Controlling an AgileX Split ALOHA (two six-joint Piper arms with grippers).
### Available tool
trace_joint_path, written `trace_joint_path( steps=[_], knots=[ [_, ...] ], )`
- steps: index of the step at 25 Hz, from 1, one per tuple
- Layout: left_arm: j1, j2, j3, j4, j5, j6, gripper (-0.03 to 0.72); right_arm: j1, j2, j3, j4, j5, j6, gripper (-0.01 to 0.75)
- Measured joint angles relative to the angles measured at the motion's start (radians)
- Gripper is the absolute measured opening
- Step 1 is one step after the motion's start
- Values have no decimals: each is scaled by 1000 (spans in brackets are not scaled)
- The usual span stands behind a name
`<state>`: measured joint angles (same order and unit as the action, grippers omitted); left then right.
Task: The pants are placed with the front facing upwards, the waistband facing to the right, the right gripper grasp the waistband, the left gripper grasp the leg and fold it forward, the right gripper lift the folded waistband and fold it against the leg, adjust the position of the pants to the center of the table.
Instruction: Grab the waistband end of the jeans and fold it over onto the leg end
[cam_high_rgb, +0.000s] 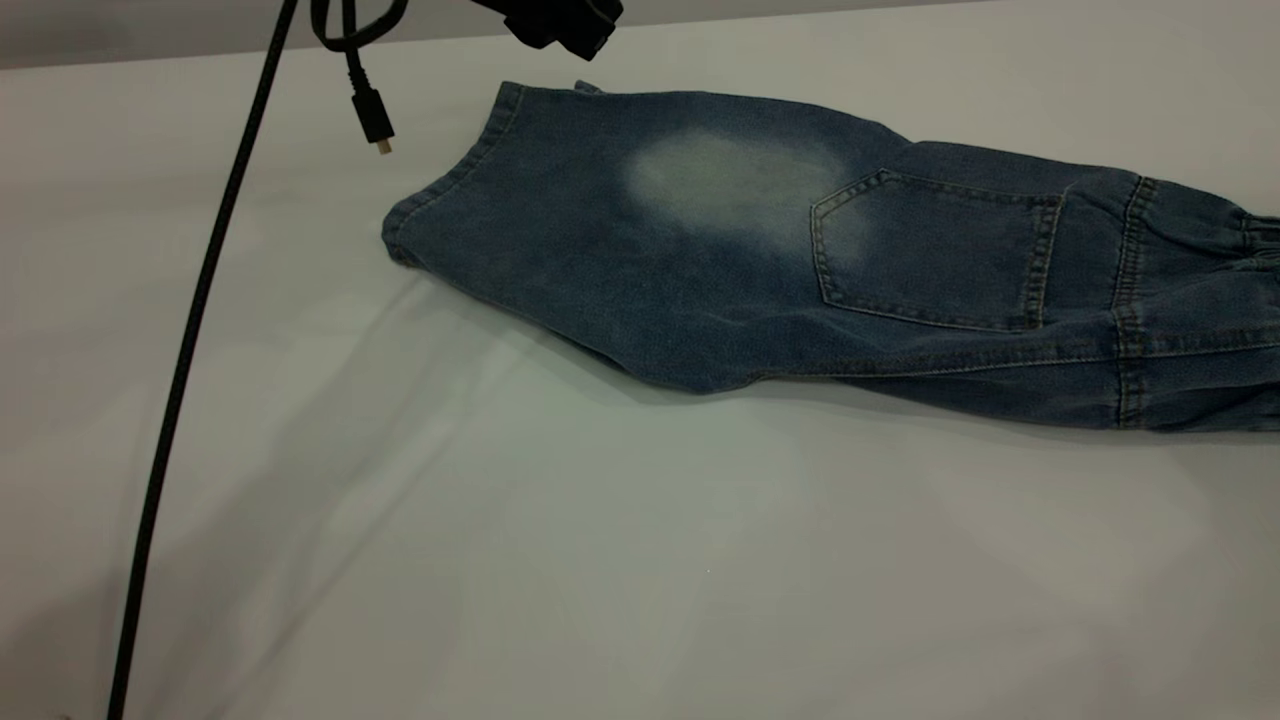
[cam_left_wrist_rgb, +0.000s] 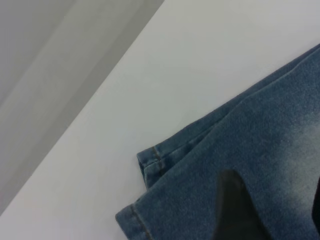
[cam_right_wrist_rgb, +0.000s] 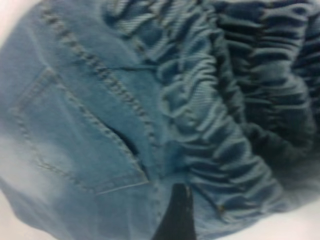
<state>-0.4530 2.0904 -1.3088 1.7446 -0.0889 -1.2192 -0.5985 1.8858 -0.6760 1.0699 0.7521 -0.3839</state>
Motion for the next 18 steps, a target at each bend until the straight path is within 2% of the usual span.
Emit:
trace_joint_path(
  steps=[13,18],
  knots=[
    [0,0,0,0,0,0,359,1,0,0,3,42,35,593],
    [0,0,0,0,0,0,359,1,0,0,21,6,34,593]
  ],
)
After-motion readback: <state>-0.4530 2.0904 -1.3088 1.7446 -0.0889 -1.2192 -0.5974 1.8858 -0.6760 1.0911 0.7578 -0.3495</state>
